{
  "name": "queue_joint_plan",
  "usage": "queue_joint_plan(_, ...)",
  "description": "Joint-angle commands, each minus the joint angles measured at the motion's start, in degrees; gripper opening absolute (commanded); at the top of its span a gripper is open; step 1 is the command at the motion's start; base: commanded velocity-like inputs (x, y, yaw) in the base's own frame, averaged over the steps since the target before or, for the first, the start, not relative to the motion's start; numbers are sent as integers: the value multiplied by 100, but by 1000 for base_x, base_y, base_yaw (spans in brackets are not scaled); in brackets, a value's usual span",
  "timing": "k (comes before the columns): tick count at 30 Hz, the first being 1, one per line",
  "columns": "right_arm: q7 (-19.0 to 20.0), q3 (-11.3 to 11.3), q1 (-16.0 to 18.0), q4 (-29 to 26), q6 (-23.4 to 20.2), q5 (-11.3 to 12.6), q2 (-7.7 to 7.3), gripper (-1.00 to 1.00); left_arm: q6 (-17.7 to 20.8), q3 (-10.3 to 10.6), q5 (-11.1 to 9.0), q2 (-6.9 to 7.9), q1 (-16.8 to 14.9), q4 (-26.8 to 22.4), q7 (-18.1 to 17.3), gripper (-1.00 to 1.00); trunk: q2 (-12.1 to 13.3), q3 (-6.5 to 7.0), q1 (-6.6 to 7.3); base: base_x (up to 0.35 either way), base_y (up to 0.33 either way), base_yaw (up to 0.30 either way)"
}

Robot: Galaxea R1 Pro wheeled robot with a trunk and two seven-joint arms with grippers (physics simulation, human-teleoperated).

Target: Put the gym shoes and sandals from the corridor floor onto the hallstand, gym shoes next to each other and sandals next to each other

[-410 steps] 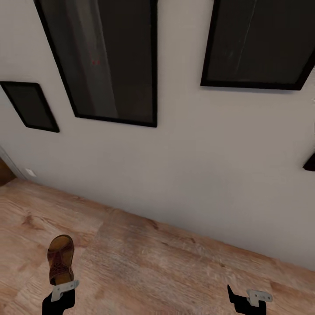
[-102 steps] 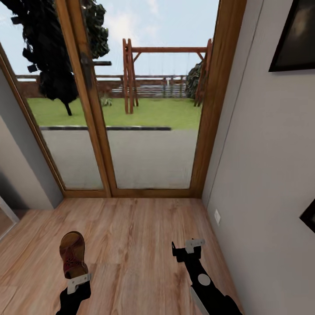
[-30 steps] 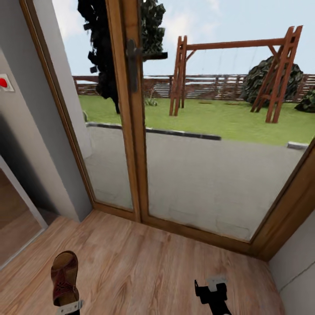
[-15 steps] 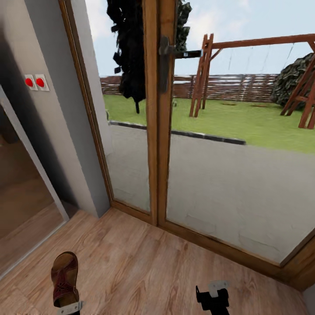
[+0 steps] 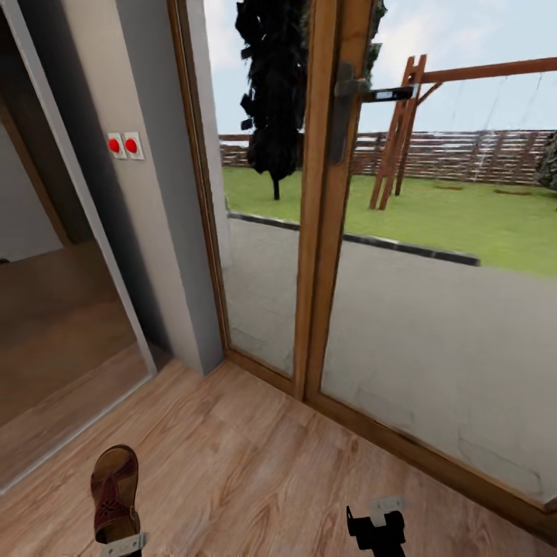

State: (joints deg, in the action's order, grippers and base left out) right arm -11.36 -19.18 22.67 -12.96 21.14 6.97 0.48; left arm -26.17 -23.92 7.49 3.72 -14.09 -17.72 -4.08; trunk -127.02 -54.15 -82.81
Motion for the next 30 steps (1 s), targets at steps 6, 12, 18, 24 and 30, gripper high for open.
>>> queue_joint_plan(6,-25,-50,4,4,21,59,-4,100,-20,-51,50,-3,-6,5,-32,-100,-2,-5,1,0,0,281)
queue_joint_plan(12,-25,-50,8,4,28,59,-4,100,-20,-51,50,-3,-6,5,-32,-100,-2,-5,1,0,0,281)
queue_joint_plan(18,-19,-50,4,-8,22,67,-4,100,-18,-51,48,-3,-6,5,-32,-100,-2,-12,1,59,-16,281)
queue_joint_plan(24,-16,-59,5,-6,21,68,4,100,-20,-53,44,-3,-6,5,-32,-100,-2,-13,1,270,-167,281)
queue_joint_plan(30,-16,-59,5,-4,21,68,4,100,-20,-59,42,-3,-6,5,-24,-100,-2,-13,1,281,-199,281)
